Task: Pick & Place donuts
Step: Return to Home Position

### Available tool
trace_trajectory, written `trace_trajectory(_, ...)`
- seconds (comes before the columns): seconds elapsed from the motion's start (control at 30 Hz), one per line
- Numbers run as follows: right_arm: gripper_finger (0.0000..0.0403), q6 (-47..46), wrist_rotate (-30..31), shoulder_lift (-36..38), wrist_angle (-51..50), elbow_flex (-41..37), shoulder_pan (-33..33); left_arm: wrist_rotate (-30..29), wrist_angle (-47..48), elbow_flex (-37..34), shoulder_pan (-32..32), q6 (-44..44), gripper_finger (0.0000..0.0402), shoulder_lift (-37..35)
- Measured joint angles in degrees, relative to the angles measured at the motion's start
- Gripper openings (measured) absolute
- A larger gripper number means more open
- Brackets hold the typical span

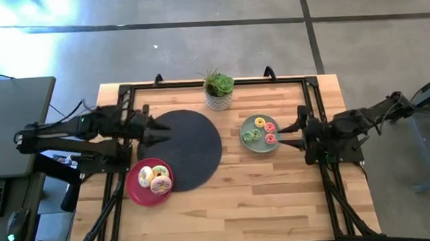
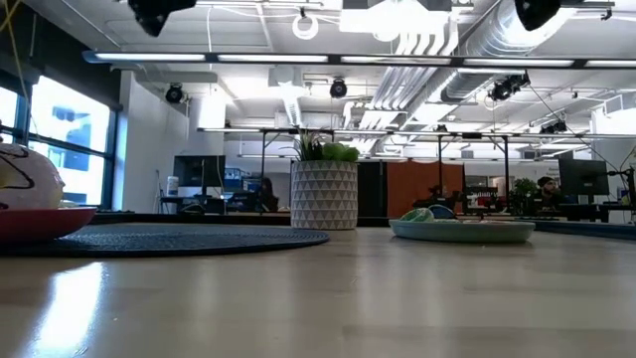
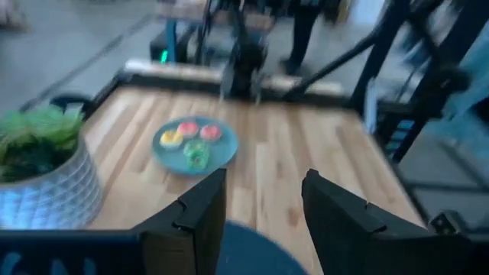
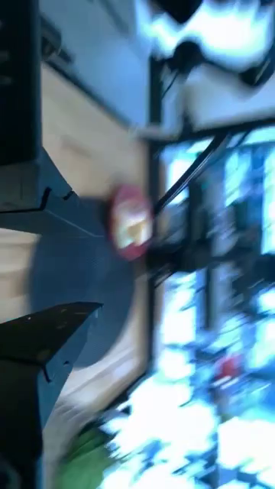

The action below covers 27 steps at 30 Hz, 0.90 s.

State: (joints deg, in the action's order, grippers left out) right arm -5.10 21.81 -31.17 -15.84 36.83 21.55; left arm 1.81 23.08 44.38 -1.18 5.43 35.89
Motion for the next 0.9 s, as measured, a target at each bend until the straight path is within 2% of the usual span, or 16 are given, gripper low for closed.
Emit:
trace_trajectory(0.17, 0.0138, 10.55, -6.85, 8.13, 15.13, -11.15, 0.02, 0.64, -9.48, -12.13, 0.12, -0.53, 0.0163, -11.96)
trace_trajectory(0.5, 0.0138, 10.25, -5.24, 19.63, 21.62, -24.58, -0.01, 3.84, -13.75, -24.53, 0.1, -2.82, 0.0163, -28.39)
trace_trajectory(0.7, 0.0138, 12.95, -5.06, 23.73, 29.1, -30.65, -0.07, 3.82, -19.74, -31.49, 0.1, -4.13, 0.0163, -33.55)
trace_trajectory(0.9, 0.0138, 12.18, -2.63, 25.52, 31.55, -34.13, -0.08, 3.82, -27.64, -37.81, 0.1, -4.15, 0.0163, -34.31)
